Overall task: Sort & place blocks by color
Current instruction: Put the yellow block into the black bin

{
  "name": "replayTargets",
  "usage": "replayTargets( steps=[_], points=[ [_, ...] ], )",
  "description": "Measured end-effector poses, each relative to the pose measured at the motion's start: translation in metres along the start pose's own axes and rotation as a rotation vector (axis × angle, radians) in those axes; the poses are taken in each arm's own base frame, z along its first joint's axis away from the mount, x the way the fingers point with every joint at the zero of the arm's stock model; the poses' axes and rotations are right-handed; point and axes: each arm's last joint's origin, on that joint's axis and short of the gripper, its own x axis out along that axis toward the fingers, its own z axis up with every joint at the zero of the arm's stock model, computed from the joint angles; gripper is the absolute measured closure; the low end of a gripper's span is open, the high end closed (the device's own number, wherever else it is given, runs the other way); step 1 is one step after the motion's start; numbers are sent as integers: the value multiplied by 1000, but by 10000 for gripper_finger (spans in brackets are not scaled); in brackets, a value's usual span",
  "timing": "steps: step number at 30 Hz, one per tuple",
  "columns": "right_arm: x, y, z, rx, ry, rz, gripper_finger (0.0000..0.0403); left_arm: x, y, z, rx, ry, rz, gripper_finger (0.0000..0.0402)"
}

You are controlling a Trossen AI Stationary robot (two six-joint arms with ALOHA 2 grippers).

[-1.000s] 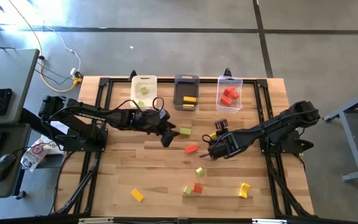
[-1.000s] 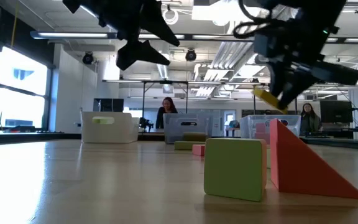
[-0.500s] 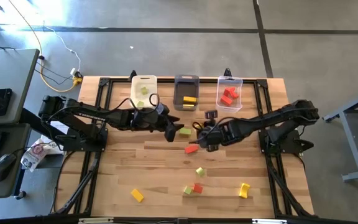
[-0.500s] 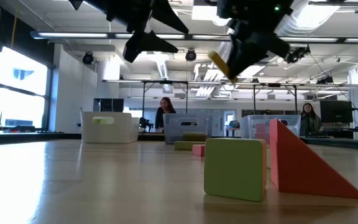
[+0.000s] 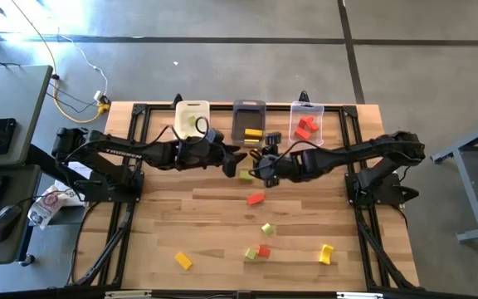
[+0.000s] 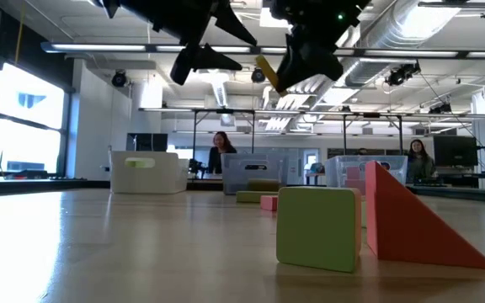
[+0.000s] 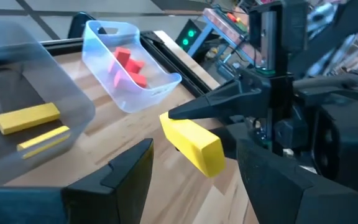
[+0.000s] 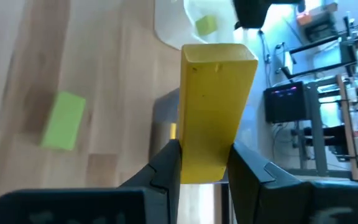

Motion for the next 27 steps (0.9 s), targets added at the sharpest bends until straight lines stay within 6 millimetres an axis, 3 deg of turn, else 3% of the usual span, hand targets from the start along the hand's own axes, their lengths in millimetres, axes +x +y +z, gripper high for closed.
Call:
replayTargets(
  steps=[11,27],
  points=[
    [9,-13,-4,28,19,-47,325,2,4,3,86,-7,11,183],
    [12,-13,-2,103,-44,61,325,-3,-7,-8,744,39,-67,183]
  ],
)
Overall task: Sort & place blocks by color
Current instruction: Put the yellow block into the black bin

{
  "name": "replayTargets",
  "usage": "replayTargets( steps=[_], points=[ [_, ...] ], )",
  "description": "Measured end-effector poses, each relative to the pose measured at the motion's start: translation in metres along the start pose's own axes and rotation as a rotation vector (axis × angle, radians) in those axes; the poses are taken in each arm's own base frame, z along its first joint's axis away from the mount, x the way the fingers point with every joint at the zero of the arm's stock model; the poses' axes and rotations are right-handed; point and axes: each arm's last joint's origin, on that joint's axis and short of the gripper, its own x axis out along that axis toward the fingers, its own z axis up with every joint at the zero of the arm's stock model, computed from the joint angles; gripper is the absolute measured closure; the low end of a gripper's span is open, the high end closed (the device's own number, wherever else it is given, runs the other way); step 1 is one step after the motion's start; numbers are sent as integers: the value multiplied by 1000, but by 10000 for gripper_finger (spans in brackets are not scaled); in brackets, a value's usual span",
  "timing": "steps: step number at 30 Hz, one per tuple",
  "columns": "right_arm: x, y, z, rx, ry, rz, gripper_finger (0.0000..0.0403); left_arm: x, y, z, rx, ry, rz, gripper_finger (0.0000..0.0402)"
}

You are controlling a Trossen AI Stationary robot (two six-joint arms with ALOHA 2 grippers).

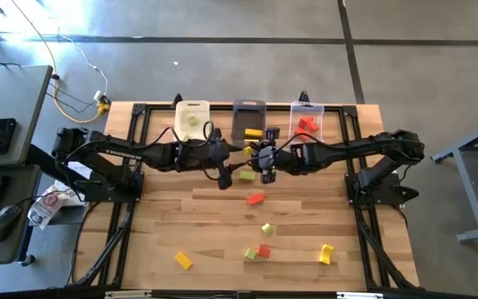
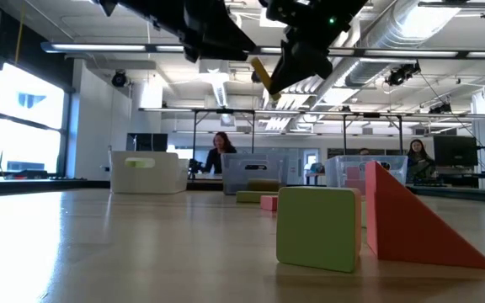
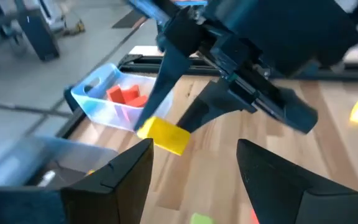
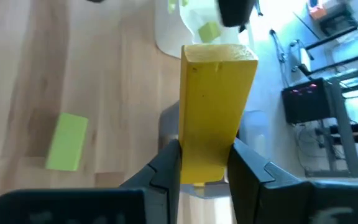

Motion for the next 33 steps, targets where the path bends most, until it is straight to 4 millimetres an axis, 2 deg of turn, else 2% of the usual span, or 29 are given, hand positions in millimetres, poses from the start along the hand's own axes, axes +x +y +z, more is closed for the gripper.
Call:
replayTargets(
  steps=[8,19,29,33],
  points=[
    [-3,0,3,-6,-27,94,325,-4,-10,-2,214,25,66,183],
    [-18,-15,27,50,-164,213,325,-5,-13,0,227,4,74,183],
    [-19,-15,28,56,-178,218,325,-5,-14,5,212,-48,24,184],
    [-19,-16,29,58,-180,214,325,-5,-14,5,212,-48,25,207]
  ],
)
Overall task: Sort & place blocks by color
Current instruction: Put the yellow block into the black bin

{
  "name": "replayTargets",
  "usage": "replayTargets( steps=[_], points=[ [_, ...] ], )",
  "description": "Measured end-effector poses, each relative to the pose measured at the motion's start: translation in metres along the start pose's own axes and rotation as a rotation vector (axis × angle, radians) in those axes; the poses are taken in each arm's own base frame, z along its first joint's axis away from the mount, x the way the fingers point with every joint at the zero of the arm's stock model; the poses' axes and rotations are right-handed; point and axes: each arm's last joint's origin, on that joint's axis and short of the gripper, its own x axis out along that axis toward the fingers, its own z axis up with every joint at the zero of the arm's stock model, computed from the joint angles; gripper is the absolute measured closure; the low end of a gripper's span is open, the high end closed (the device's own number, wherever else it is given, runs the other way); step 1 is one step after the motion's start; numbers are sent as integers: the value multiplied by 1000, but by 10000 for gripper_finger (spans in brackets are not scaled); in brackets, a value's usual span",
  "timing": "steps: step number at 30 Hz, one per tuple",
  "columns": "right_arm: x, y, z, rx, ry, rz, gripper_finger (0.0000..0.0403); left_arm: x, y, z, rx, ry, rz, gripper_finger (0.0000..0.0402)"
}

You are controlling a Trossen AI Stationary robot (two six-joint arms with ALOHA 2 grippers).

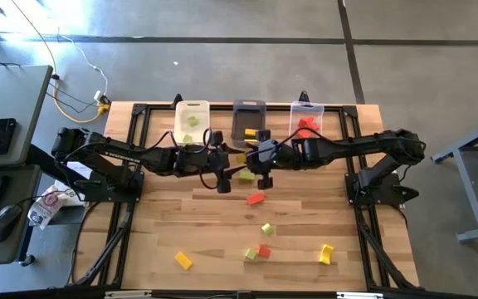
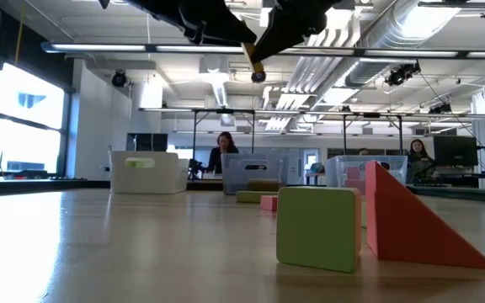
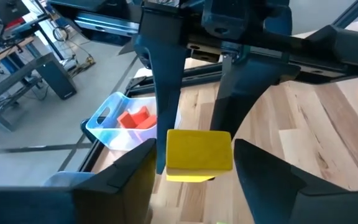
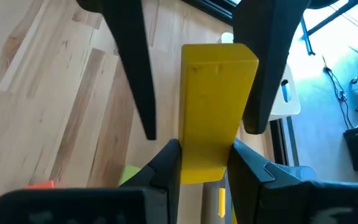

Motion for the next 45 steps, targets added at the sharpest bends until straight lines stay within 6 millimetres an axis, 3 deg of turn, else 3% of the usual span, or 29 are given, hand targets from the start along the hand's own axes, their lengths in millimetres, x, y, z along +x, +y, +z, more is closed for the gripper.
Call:
replayTargets(
  steps=[8,17,23,28,35,45],
  points=[
    [1,-3,-2,11,13,-8,325,0,0,0,83,-1,-5,327],
    [2,-5,-4,22,29,-11,314,3,7,-2,119,1,-7,327],
    [1,-3,-5,-6,48,-17,253,3,9,-4,134,20,6,327],
    [1,-6,-7,-7,103,-134,204,4,14,-8,170,74,59,327],
    [0,-6,-14,6,177,-163,191,11,44,-23,144,169,133,327],
    [0,-4,-17,85,195,-145,190,17,100,-40,27,164,130,327]
  ],
)
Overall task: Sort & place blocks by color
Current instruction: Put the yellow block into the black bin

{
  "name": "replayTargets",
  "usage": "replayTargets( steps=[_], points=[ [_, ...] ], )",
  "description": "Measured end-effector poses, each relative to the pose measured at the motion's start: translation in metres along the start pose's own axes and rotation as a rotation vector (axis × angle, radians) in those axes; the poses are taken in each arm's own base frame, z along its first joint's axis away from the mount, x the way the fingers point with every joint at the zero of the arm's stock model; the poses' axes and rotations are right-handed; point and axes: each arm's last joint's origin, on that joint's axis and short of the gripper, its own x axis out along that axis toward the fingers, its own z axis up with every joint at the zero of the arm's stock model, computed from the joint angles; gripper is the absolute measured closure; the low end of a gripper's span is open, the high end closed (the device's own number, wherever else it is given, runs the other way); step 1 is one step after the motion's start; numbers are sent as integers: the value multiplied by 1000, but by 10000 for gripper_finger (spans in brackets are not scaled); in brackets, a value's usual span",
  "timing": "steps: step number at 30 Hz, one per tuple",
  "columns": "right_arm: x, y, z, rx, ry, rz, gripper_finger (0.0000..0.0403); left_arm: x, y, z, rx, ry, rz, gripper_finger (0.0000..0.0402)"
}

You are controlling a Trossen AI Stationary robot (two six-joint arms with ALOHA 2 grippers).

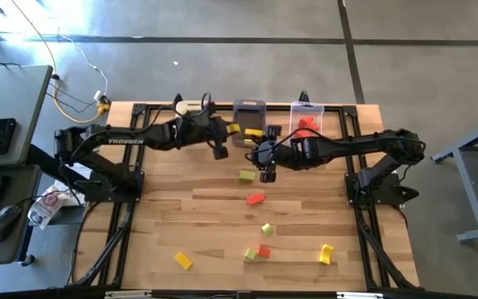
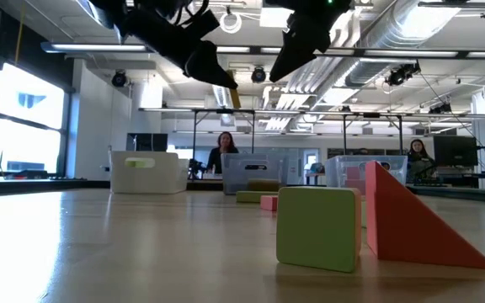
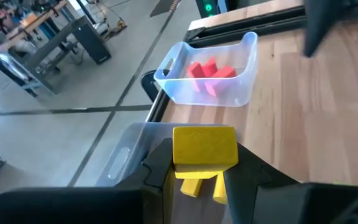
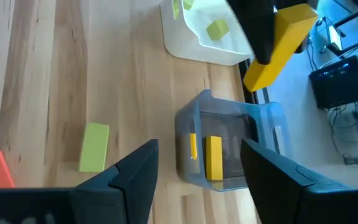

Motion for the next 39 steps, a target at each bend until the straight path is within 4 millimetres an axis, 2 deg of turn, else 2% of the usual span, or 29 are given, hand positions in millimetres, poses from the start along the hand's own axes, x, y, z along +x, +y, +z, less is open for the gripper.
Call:
replayTargets(
  steps=[7,14,22,29,32,39],
  points=[
    [0,0,0,61,-1,-1,190,4,32,-10,-46,-33,-18,327],
    [3,-5,-1,165,5,0,190,5,52,-13,-64,-86,2,327],
    [6,-10,-3,280,12,13,190,2,69,1,-24,-146,-6,327],
    [6,-10,-3,284,12,18,190,5,67,-1,-28,-114,-34,327],
    [5,-8,-3,280,9,38,190,14,62,-9,-50,-86,-108,327],
    [5,-7,-2,297,6,68,190,43,52,-31,-65,0,-153,325]
  ],
)
